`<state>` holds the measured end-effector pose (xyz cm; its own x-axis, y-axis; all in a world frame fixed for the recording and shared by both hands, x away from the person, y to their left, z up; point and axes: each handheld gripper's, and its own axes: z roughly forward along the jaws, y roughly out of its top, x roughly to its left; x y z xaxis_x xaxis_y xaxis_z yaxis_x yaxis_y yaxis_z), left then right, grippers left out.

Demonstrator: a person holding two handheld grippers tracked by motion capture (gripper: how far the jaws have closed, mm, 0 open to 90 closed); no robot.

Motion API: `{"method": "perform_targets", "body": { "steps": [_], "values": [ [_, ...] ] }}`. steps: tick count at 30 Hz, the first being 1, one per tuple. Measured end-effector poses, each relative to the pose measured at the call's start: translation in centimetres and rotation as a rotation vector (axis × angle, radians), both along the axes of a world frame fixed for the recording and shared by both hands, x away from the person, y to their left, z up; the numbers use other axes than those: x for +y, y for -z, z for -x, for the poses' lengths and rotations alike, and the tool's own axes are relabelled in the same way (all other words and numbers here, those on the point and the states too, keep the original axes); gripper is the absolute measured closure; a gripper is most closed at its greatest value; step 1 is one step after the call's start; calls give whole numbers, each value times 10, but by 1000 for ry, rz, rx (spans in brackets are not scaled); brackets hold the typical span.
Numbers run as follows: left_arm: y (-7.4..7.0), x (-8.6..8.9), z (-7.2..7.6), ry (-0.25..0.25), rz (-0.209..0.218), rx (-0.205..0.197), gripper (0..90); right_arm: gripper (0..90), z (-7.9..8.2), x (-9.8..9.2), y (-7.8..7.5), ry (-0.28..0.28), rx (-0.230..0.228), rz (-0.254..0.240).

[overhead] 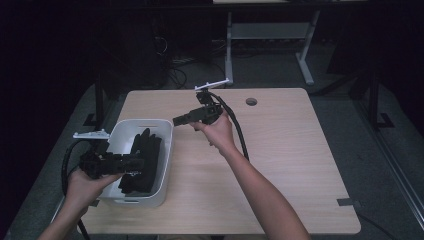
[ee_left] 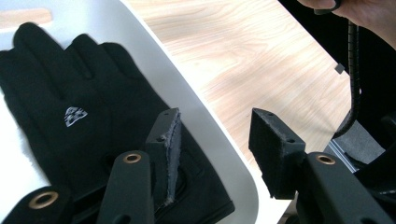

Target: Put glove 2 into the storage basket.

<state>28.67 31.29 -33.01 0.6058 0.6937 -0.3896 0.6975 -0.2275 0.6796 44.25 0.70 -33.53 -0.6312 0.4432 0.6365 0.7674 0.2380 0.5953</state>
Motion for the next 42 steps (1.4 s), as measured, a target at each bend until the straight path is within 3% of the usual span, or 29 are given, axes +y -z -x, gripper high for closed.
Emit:
{"method": "perform_targets", "body": {
  "steps": [22,42],
  "values": [
    [-3,-36,-5,60,2,-19,475,482,7,-45,-2,59,2,-11],
    [-6,-95,-13,157,5,-33,447,472,22,-119,-2,148,1,-23]
  ]
}}
